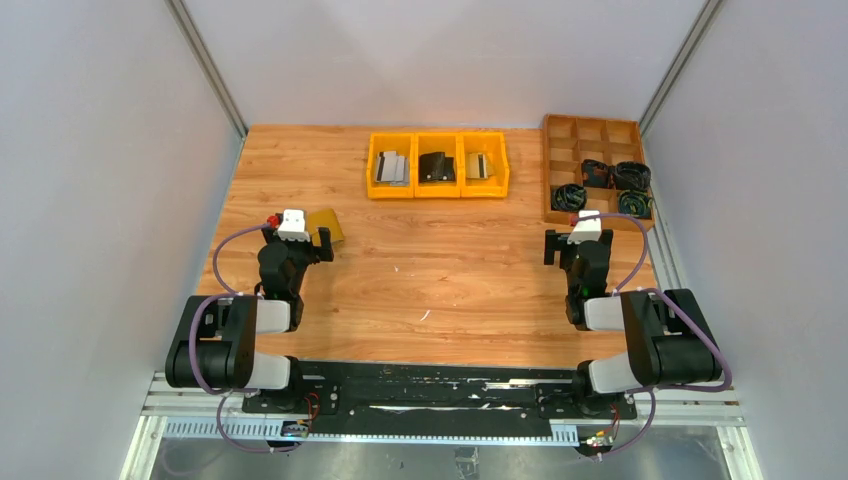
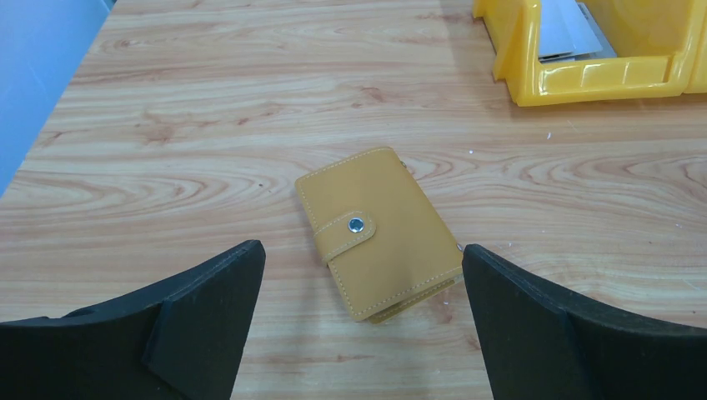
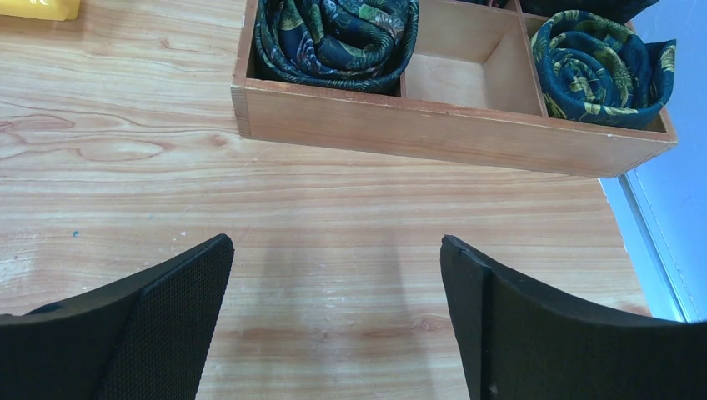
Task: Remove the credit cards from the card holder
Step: Move the storage box to the center of the board.
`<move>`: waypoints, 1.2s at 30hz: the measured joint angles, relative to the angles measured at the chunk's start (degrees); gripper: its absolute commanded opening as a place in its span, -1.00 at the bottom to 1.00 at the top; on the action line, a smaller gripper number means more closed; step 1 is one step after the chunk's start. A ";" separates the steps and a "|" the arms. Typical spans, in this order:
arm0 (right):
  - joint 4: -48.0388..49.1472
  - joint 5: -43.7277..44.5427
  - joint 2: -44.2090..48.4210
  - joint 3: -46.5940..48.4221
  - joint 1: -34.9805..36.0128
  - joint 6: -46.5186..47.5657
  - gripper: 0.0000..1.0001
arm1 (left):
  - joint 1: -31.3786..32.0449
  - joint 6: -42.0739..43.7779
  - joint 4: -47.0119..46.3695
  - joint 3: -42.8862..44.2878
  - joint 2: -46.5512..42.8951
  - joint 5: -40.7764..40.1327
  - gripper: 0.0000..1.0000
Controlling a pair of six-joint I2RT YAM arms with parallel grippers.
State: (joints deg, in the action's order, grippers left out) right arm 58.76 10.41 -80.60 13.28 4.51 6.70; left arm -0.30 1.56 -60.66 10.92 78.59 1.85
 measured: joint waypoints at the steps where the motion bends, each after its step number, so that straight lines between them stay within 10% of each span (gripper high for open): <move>1: 0.00 -0.02 0.00 0.00 -0.02 0.00 0.95 | 0.00 0.00 -0.02 0.00 0.00 0.02 1.00; 19: -5.97 4.96 4.42 0.44 0.04 -0.76 0.96 | 0.00 0.13 1.57 0.35 -0.57 0.17 1.00; 28: -34.95 4.26 21.03 24.48 -0.09 -14.40 0.96 | 0.00 2.25 37.57 24.98 -9.09 4.09 1.00; 36: -44.24 -11.96 8.39 38.64 -1.97 -26.12 0.95 | -1.49 3.85 60.92 41.51 -7.48 10.54 1.00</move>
State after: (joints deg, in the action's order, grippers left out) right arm 14.52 -1.54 -72.20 51.92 2.55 -19.42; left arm -1.78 5.41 0.25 52.42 71.11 12.38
